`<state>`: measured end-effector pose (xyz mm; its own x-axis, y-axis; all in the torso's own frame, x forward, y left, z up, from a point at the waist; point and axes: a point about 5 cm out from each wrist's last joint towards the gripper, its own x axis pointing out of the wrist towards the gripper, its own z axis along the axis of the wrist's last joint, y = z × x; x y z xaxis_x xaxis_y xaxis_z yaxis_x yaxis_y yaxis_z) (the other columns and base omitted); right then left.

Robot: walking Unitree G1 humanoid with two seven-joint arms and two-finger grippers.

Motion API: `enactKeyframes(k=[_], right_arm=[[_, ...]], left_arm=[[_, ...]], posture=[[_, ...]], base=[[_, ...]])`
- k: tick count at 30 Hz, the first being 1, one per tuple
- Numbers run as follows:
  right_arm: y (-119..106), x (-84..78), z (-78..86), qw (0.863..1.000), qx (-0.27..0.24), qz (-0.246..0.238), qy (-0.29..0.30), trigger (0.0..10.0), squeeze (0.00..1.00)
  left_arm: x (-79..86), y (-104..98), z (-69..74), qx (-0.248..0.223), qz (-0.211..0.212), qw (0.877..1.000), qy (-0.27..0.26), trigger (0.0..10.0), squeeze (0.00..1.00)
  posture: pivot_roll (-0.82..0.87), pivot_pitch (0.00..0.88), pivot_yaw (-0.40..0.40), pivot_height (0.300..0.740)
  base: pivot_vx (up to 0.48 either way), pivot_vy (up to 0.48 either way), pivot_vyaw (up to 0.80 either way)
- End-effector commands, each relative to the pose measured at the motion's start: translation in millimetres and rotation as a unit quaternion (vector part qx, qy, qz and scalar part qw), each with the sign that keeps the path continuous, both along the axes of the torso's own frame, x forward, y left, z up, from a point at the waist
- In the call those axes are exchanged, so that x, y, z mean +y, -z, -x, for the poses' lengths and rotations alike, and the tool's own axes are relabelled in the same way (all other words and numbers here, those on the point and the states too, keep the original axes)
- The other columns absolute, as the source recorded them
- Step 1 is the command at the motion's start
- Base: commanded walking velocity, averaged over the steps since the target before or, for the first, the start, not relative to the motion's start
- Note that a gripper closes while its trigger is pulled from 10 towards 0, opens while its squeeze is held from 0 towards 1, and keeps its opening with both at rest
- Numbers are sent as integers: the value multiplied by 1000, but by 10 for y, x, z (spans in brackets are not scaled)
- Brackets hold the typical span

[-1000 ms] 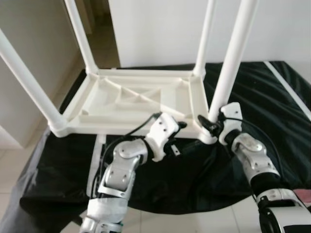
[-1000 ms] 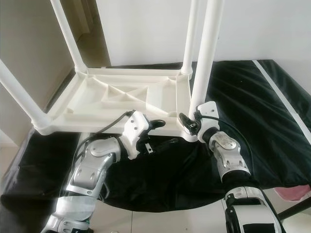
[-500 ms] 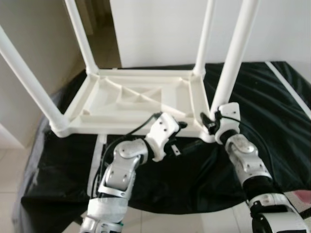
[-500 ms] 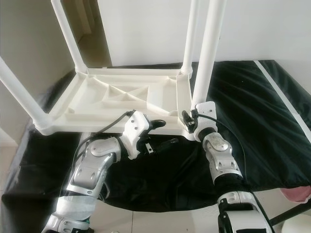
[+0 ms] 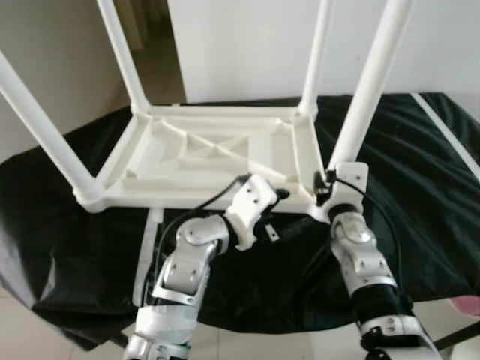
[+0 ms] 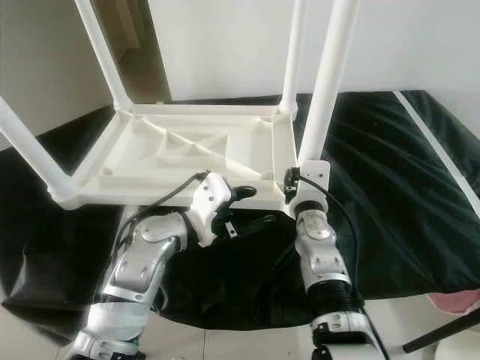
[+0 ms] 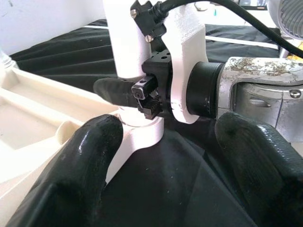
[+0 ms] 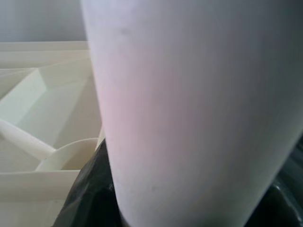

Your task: Building children table

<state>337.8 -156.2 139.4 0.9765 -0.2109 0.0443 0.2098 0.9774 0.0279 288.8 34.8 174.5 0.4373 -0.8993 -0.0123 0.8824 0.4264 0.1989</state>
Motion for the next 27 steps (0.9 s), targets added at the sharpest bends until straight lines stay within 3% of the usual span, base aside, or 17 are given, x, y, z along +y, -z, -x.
enactKeyframes(k=[1,14,15,18,19,27], right_arm=[[106,-42,46,995,38,-46,79,10000,0],[61,80,55,998,35,-32,49,10000,0],[29,137,55,999,28,-29,22,10000,682],[4,171,62,999,24,-29,10,10000,682],[-16,170,70,999,17,-27,1,10000,1000],[-96,87,140,999,-17,-12,-47,10000,1000]], left_arm=[[28,-27,-95,-1,19,997,-78,10000,0],[30,-42,-101,-4,23,997,-79,10000,0],[27,-45,-102,-4,24,997,-79,10000,0],[22,-44,-100,-4,24,997,-78,10000,0],[13,-46,-96,-5,24,997,-77,10000,0],[-21,-46,-85,-6,23,997,-70,10000,0]], posture=[[-19,0,41,740],[-17,0,33,740],[-20,0,34,740],[-22,0,35,740],[-23,0,36,740],[-33,0,42,740]], base=[[0,0,0],[0,0,0],[0,0,0],[0,0,0],[0,0,0],[0,0,0]])
